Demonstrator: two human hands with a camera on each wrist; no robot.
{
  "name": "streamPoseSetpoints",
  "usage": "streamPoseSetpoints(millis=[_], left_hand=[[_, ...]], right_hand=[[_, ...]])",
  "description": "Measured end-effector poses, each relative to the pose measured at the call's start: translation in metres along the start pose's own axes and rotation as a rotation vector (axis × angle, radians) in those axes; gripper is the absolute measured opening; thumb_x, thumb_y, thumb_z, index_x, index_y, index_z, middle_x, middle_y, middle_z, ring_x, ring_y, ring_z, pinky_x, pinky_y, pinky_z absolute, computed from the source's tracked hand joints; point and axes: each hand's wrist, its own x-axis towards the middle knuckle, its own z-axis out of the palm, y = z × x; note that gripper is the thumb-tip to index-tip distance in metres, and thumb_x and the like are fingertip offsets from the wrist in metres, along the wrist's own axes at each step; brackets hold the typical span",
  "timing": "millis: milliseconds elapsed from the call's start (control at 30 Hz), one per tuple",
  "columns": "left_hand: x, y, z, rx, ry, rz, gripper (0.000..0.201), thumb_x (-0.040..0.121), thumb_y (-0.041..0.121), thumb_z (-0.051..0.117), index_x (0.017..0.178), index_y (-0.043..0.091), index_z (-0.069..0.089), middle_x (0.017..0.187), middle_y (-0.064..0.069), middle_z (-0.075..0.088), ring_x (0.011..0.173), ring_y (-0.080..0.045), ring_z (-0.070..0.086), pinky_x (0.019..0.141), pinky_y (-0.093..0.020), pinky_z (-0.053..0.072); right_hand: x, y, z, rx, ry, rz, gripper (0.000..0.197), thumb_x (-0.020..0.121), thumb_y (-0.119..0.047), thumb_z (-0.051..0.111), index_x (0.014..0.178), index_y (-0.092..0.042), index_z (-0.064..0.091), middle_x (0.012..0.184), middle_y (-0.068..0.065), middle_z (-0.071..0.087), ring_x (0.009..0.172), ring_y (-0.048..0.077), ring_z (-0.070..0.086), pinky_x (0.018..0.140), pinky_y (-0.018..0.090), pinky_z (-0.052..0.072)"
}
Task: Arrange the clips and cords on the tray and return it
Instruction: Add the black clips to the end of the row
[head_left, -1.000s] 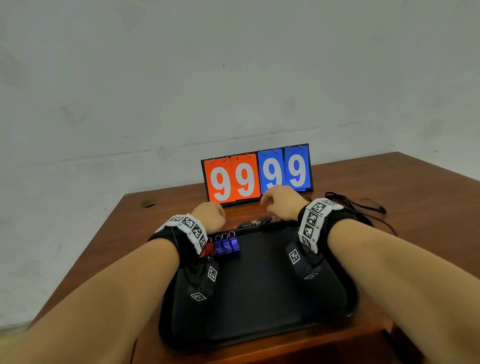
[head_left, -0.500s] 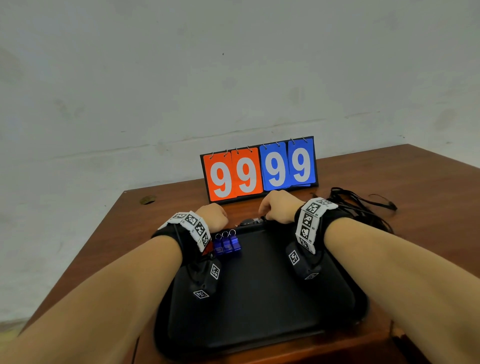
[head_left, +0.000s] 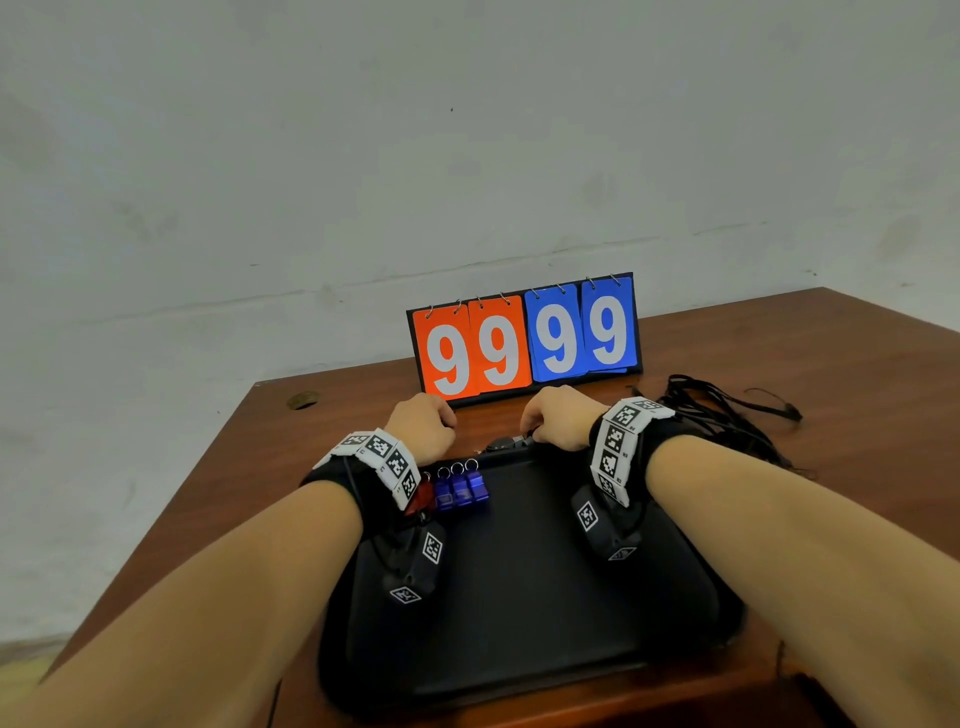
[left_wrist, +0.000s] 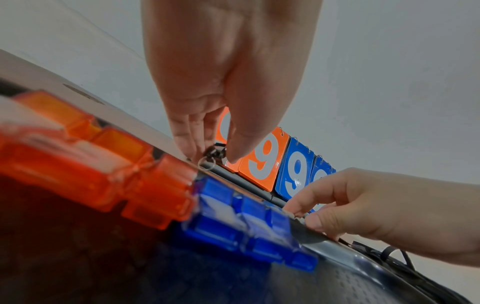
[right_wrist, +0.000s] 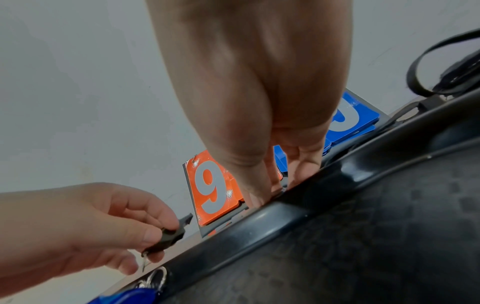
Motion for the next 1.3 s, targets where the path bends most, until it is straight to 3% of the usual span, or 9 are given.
streamPoseSetpoints(millis=[233,367,567,700,800,900,1000,1133,1300], left_hand=[[-0.011,0.005,-0.007,-0.107,0.146,0.005,0.011,0.084,0.017,0.074,0.087,0.016,0.064,0.084,0.004,0.064,0.083,-0.016,0.064,0.072,-0.026,0.049],[-0.023,0.01,-0.012,-0.138,0.13,0.002,0.02,0.085,0.016,0.074,0.098,0.017,0.06,0.093,0.004,0.061,0.087,-0.017,0.065,0.068,-0.022,0.046],[-0.047,0.026,-0.028,-0.167,0.077,0.023,0.047,0.087,0.012,0.066,0.132,0.019,0.056,0.108,-0.008,0.07,0.09,-0.019,0.069,0.082,-0.03,0.053],[-0.064,0.045,-0.038,-0.202,0.087,0.048,0.033,0.087,0.008,0.065,0.116,0.02,0.058,0.104,-0.004,0.065,0.082,-0.013,0.064,0.062,-0.018,0.044],[-0.076,0.056,-0.043,-0.246,0.086,0.054,0.024,0.085,0.009,0.065,0.103,0.02,0.055,0.101,-0.006,0.067,0.084,-0.018,0.068,0.067,-0.027,0.054],[-0.087,0.065,-0.045,-0.251,0.095,0.068,0.02,0.084,0.009,0.064,0.103,0.013,0.06,0.095,-0.009,0.07,0.083,-0.024,0.071,0.078,-0.04,0.06],[-0.094,0.072,-0.045,-0.178,0.114,0.083,0.021,0.084,0.016,0.068,0.104,0.009,0.063,0.096,-0.007,0.067,0.088,-0.022,0.066,0.078,-0.035,0.057],[-0.101,0.079,-0.048,-0.169,0.098,0.073,0.014,0.081,0.017,0.071,0.087,0.011,0.06,0.082,-0.003,0.061,0.073,-0.015,0.057,0.06,-0.024,0.045],[-0.102,0.079,-0.048,-0.332,-0.034,0.044,0.033,0.084,0.0,0.065,0.108,0.02,0.054,0.088,-0.016,0.069,0.064,-0.022,0.068,0.068,-0.038,0.063]], right_hand=[[-0.001,-0.001,-0.001,0.018,0.061,0.041,0.025,0.089,-0.009,0.065,0.113,-0.012,0.071,0.114,0.004,0.068,0.1,0.018,0.063,0.09,0.026,0.053],[-0.012,-0.002,-0.006,0.044,0.118,0.08,0.034,0.085,-0.008,0.07,0.119,-0.012,0.068,0.118,0.004,0.066,0.106,0.019,0.062,0.094,0.028,0.052],[-0.04,-0.016,-0.025,0.057,0.23,0.082,0.032,0.086,-0.02,0.072,0.116,-0.013,0.065,0.116,0.005,0.063,0.105,0.019,0.06,0.096,0.032,0.051],[-0.065,-0.023,-0.035,0.128,0.267,0.023,0.026,0.087,-0.026,0.07,0.11,-0.015,0.064,0.11,0.003,0.064,0.097,0.016,0.059,0.088,0.028,0.051],[-0.083,-0.028,-0.041,0.224,0.267,-0.007,0.03,0.089,-0.023,0.067,0.118,-0.015,0.062,0.109,0.003,0.063,0.089,0.015,0.061,0.082,0.026,0.052],[-0.096,-0.033,-0.046,0.424,0.202,0.016,0.027,0.092,-0.016,0.064,0.118,-0.017,0.058,0.098,0.009,0.069,0.083,0.024,0.072,0.079,0.035,0.061],[-0.107,-0.037,-0.051,0.564,0.165,0.027,0.024,0.093,-0.014,0.063,0.116,-0.015,0.058,0.1,0.015,0.069,0.082,0.026,0.075,0.079,0.041,0.061],[-0.118,-0.038,-0.054,0.515,0.154,-0.002,0.016,0.092,-0.014,0.064,0.107,-0.012,0.062,0.092,0.016,0.071,0.078,0.025,0.073,0.077,0.039,0.061],[-0.119,-0.039,-0.051,0.493,0.131,0.004,0.014,0.089,-0.008,0.067,0.103,-0.008,0.065,0.096,0.015,0.07,0.081,0.023,0.072,0.078,0.034,0.061]])
